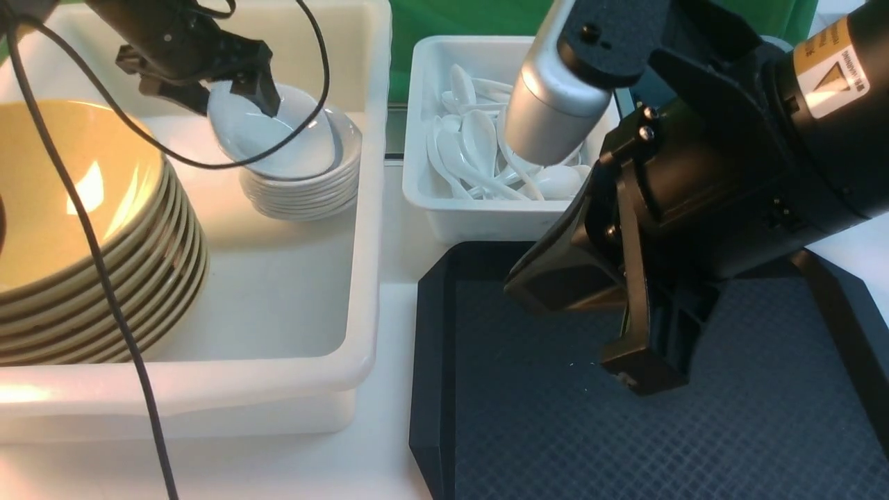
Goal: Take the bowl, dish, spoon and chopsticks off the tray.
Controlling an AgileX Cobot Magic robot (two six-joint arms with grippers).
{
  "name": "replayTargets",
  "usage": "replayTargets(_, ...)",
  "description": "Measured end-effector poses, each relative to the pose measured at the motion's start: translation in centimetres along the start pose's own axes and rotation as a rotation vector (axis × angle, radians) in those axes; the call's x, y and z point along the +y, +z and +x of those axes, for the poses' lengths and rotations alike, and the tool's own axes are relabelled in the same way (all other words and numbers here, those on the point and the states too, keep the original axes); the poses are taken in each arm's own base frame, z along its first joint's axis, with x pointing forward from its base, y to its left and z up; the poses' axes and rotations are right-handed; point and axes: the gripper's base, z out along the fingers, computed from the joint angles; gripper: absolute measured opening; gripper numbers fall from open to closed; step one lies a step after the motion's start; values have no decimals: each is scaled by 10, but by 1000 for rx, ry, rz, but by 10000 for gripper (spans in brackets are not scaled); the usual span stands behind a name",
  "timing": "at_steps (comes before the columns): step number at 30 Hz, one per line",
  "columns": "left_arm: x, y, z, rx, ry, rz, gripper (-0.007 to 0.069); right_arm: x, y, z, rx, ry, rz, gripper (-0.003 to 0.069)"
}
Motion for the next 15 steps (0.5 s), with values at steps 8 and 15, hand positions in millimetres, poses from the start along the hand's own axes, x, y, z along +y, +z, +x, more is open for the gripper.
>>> replayTargets(8, -14, -76, -12, -162, 1, -38, 501, 0, 0, 0, 3, -2, 2, 45)
replayTargets(15, -21, -78, -10, -136, 50, -44, 38, -5, -18, 6, 5, -7, 123, 45)
